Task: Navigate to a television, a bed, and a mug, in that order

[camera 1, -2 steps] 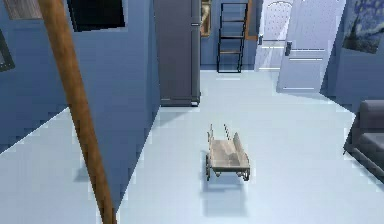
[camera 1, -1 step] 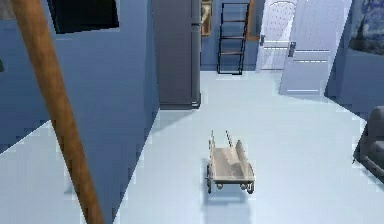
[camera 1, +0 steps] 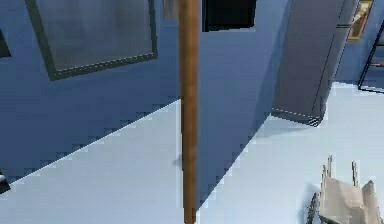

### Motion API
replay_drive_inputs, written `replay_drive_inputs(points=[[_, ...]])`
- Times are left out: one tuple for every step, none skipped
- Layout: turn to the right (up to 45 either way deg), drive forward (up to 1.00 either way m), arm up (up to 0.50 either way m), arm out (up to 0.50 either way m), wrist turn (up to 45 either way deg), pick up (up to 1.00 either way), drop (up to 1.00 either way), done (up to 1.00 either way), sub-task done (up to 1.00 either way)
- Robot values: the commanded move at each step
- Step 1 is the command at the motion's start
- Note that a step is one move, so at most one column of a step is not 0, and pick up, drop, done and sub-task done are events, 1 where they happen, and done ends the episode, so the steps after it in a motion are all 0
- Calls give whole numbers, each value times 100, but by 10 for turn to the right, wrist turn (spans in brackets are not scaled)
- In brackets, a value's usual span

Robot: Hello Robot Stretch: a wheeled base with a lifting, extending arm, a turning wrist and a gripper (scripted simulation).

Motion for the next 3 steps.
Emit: replay_drive_inputs(points=[[0,70,0,0,0,0,0,0,0],[-210,0,0,0,0,0,0,0,0],[-30,0,0,0,0,0,0,0,0]])
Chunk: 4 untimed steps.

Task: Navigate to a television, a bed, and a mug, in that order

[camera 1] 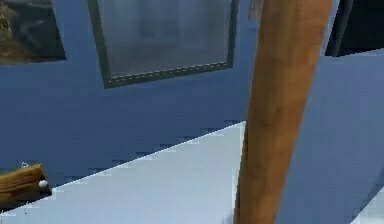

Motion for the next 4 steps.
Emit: replay_drive_inputs(points=[[0,5,0,0,0,0,0,0,0],[-450,0,0,0,0,0,0,0,0],[-90,0,0,0,0,0,0,0,0],[0,30,0,0,0,0,0,0,0]])
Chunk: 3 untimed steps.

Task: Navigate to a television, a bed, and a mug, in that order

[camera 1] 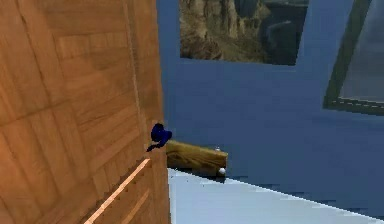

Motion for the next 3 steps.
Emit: replay_drive_inputs(points=[[450,0,0,0,0,0,0,0,0],[210,0,0,0,0,0,0,0,0],[0,50,0,0,0,0,0,0,0]])
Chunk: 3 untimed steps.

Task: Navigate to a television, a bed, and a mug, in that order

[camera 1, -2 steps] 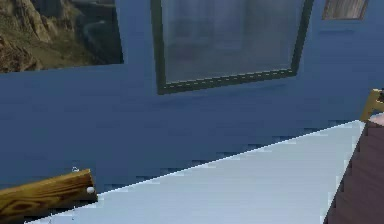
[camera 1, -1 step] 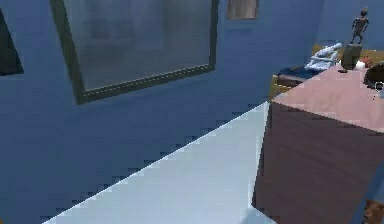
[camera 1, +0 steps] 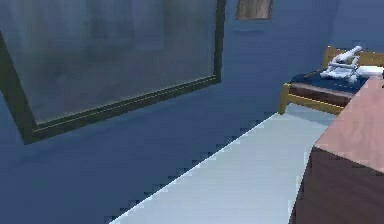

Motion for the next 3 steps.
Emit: replay_drive_inputs(points=[[0,95,0,0,0,0,0,0,0],[450,0,0,0,0,0,0,0,0],[30,0,0,0,0,0,0,0,0]])
